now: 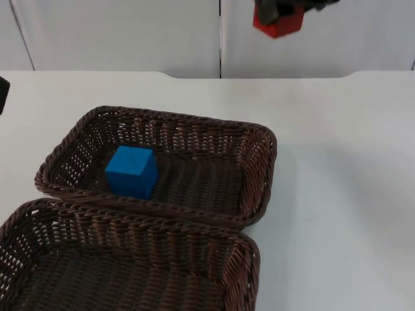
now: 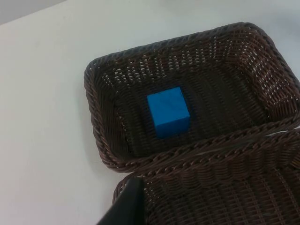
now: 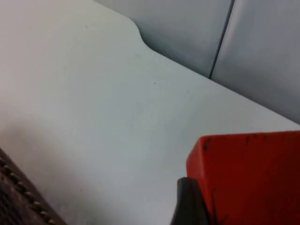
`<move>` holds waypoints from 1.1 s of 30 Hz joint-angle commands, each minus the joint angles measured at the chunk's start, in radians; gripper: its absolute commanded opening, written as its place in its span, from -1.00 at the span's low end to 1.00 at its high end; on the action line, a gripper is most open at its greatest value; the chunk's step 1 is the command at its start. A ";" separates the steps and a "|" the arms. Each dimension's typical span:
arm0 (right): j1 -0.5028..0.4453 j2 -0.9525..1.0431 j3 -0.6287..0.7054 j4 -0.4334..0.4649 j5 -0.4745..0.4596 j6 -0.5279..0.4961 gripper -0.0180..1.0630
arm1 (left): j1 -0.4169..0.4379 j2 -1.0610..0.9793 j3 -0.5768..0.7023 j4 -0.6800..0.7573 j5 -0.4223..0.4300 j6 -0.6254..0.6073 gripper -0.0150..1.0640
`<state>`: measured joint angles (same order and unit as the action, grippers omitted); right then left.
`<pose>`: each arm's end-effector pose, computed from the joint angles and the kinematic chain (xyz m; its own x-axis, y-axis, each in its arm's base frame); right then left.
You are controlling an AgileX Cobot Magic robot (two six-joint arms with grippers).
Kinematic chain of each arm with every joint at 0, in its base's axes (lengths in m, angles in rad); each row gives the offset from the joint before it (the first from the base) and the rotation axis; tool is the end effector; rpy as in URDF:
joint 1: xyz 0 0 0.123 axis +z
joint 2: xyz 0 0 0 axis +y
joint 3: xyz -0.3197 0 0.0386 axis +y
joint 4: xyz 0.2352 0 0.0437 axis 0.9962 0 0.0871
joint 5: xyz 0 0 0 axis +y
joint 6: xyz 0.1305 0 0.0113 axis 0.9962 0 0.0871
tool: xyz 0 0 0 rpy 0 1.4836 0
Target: Pick up one cube with the left hand and place it into the upper basket. Pick up one cube with the right hand and place it into the lower basket.
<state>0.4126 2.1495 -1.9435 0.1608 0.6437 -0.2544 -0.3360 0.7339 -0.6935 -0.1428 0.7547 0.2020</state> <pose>0.4906 0.2285 0.2747 -0.5658 -0.3835 -0.7299 -0.5381 0.8425 -0.0255 0.1134 -0.0532 0.3156 -0.5685 0.3013 -0.7655 0.4560 0.8899 0.0117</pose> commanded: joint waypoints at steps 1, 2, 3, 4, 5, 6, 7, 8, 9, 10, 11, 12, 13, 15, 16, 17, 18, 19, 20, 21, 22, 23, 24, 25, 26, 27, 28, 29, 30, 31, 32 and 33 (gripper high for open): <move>0.004 -0.042 -0.008 -0.008 0.038 -0.003 -0.97 | -0.008 -0.006 0.004 0.004 -0.002 0.002 0.97; 0.004 -0.056 -0.008 -0.008 0.061 -0.003 -0.97 | -0.008 -0.006 0.004 0.004 -0.002 0.002 0.97; 0.004 -0.056 -0.008 -0.008 0.061 -0.003 -0.97 | -0.008 -0.006 0.004 0.004 -0.002 0.002 0.97; 0.004 -0.079 -0.008 -0.025 0.093 -0.003 -0.97 | -0.008 -0.006 0.004 0.004 -0.002 0.002 0.97; 0.004 -0.091 -0.008 -0.030 0.114 -0.003 -0.97 | -0.008 -0.006 0.004 0.004 -0.002 0.002 0.97; 0.004 -0.098 -0.008 -0.030 0.134 -0.003 -0.97 | -0.008 -0.006 0.004 0.004 -0.002 0.002 0.97; 0.004 -0.106 -0.008 -0.030 0.148 -0.003 -0.97 | -0.008 -0.006 0.004 0.004 -0.002 0.002 0.97; 0.004 -0.106 -0.008 -0.030 0.148 -0.003 -0.97 | -0.008 -0.006 0.004 0.004 -0.002 0.002 0.97; 0.004 -0.114 -0.008 -0.030 0.161 -0.003 -0.97 | -0.008 -0.006 0.004 0.004 -0.002 0.002 0.97; 0.004 -0.119 -0.008 -0.030 0.178 -0.003 -0.97 | -0.008 -0.006 0.004 0.004 -0.002 0.002 0.97; 0.004 -0.124 -0.008 -0.030 0.191 -0.003 -0.97 | -0.008 -0.006 0.004 0.004 -0.002 0.002 0.97; 0.004 -0.130 -0.008 -0.030 0.207 -0.003 -0.97 | -0.008 -0.006 0.004 0.004 -0.002 0.002 0.97; 0.004 -0.139 -0.008 -0.032 0.217 -0.003 -0.97 | -0.008 -0.006 0.004 0.004 -0.002 0.002 0.97; 0.004 -0.143 -0.008 -0.032 0.233 -0.003 -0.97 | -0.008 -0.006 0.004 0.004 -0.002 0.002 0.97; 0.004 -0.152 -0.008 -0.032 0.244 -0.003 -0.97 | -0.008 -0.006 0.004 0.004 -0.002 0.002 0.97; 0.004 -0.159 -0.008 -0.034 0.254 -0.003 -0.97 | -0.008 -0.006 0.004 0.004 -0.002 0.002 0.97; 0.004 -0.167 -0.008 -0.037 0.265 -0.003 -0.97 | -0.008 -0.006 0.004 0.004 -0.002 0.002 0.97; 0.004 -0.167 -0.008 -0.037 0.265 -0.003 -0.97 | -0.008 -0.006 0.004 0.004 -0.002 0.002 0.97; 0.004 -0.175 -0.008 -0.046 0.273 -0.003 -0.97 | -0.008 -0.006 0.004 0.004 -0.002 0.002 0.97; 0.004 -0.183 -0.008 -0.051 0.282 -0.003 -0.97 | -0.008 -0.006 0.004 0.004 -0.002 0.002 0.97; 0.004 -0.189 -0.008 -0.053 0.289 -0.003 -0.97 | -0.008 -0.006 0.004 0.004 -0.002 0.002 0.97; 0.004 -0.200 -0.008 -0.053 0.300 -0.006 -0.97 | -0.008 -0.006 0.004 0.004 -0.002 0.002 0.97; 0.004 -0.200 -0.008 -0.053 0.300 -0.006 -0.97 | -0.008 -0.006 0.004 0.004 -0.002 0.002 0.97; 0.004 -0.208 -0.008 -0.053 0.308 -0.008 -0.97 | -0.008 -0.006 0.004 0.004 -0.002 0.002 0.97; 0.004 -0.212 -0.008 -0.053 0.316 -0.008 -0.97 | -0.008 -0.006 0.004 0.004 -0.002 0.002 0.97; 0.006 -0.212 -0.008 -0.053 0.324 -0.008 -0.97 | -0.008 -0.006 0.004 0.004 -0.002 0.002 0.97; 0.009 -0.214 -0.008 -0.053 0.334 -0.013 -0.97 | -0.008 -0.006 0.004 0.004 -0.002 0.002 0.97; 0.009 -0.214 -0.008 -0.053 0.334 -0.013 -0.97 | -0.008 -0.006 0.004 0.004 -0.002 0.002 0.97; 0.016 -0.214 -0.008 -0.054 0.344 -0.032 -0.97 | -0.008 -0.006 0.004 0.004 -0.002 0.002 0.97; 0.021 -0.214 -0.008 -0.056 0.353 -0.048 -0.97 | -0.008 -0.006 0.004 0.004 -0.002 0.002 0.97; 0.031 -0.214 -0.008 -0.060 0.362 -0.055 -0.97 | -0.008 -0.006 0.004 0.004 -0.002 0.002 0.97; 0.047 -0.214 -0.008 -0.068 0.364 -0.058 -0.97 | -0.008 -0.006 0.004 0.004 -0.002 0.002 0.97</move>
<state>0.4376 1.9519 -1.9435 0.1007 0.9965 -0.2912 -0.3360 0.7339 -0.6935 -0.1428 0.7547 0.2020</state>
